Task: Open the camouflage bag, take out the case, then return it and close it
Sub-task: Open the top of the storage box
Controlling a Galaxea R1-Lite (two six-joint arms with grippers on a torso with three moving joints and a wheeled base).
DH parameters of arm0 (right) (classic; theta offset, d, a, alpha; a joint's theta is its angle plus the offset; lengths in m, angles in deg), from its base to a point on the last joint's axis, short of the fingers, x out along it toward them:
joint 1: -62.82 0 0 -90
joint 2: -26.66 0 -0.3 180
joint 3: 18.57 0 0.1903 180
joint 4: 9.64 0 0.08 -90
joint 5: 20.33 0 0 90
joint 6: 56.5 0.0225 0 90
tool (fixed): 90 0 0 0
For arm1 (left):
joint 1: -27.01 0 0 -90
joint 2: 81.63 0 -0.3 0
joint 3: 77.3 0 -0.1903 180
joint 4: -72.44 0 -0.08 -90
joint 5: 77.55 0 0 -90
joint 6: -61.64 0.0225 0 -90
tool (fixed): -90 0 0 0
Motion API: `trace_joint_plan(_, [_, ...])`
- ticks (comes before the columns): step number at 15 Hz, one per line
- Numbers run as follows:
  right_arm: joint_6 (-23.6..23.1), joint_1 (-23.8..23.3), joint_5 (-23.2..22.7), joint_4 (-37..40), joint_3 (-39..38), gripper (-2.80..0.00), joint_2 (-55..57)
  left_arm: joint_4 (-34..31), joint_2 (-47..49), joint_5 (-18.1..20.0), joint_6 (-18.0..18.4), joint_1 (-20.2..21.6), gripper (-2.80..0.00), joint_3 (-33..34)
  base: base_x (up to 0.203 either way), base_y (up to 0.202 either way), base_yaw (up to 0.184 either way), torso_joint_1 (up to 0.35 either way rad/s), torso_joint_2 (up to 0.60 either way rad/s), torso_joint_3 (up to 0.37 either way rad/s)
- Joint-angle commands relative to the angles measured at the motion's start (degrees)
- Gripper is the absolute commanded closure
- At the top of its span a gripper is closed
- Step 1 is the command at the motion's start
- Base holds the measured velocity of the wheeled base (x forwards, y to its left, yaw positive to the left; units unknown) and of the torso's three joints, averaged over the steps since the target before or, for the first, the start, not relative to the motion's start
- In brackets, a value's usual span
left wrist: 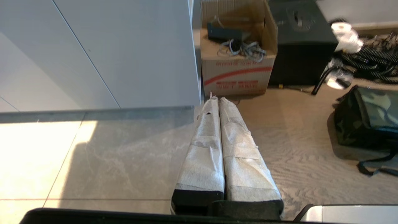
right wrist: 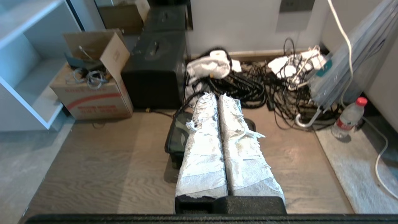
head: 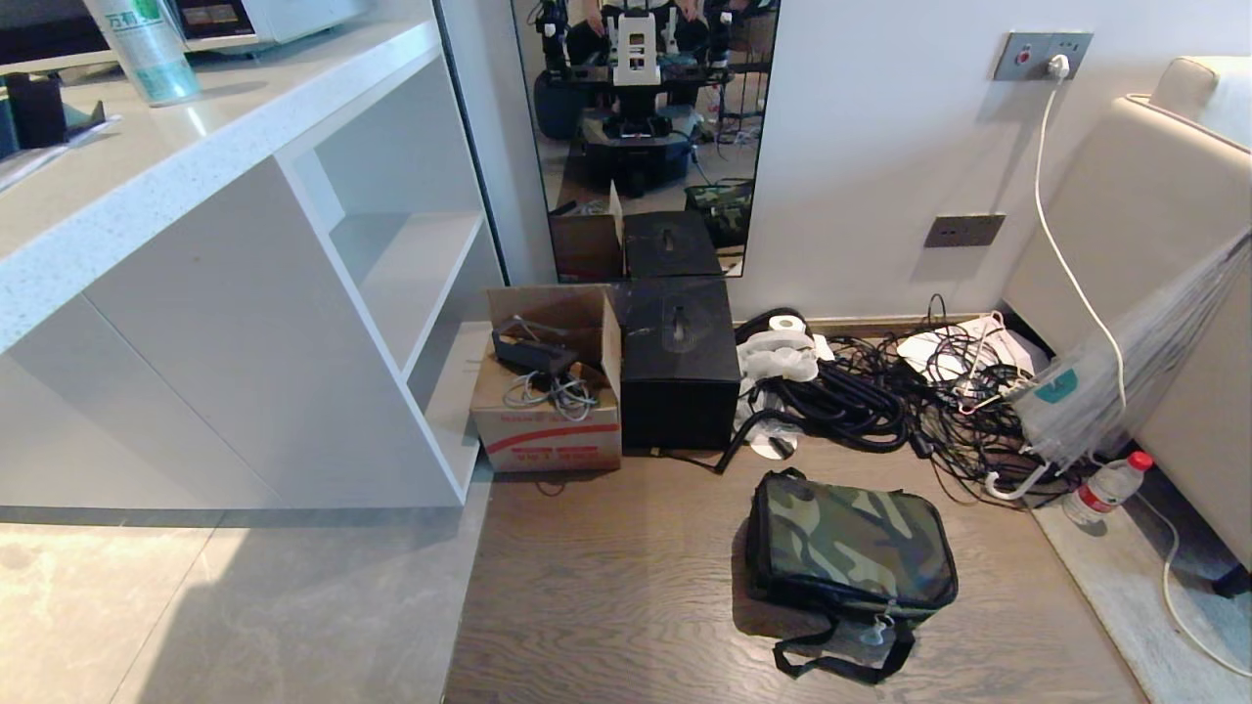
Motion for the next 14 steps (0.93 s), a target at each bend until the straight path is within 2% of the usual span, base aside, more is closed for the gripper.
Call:
trace_joint_plan(1, [0.0,0.1,0.0,-0.1,-2.3,0.0,0.1,0.0,0.0,0.0,0.0,0.0,0.0,0.0,0.0,0.0,0.0,0.0,0.0,-0.193])
trace_joint_plan(14, [0.0,0.0,0.0,-0.1,-2.3,0.0,0.1,0.1,0.0,0.0,0.1,0.0,0.0,0.0,0.0,0.0,0.0,0.001,0.0,-0.197])
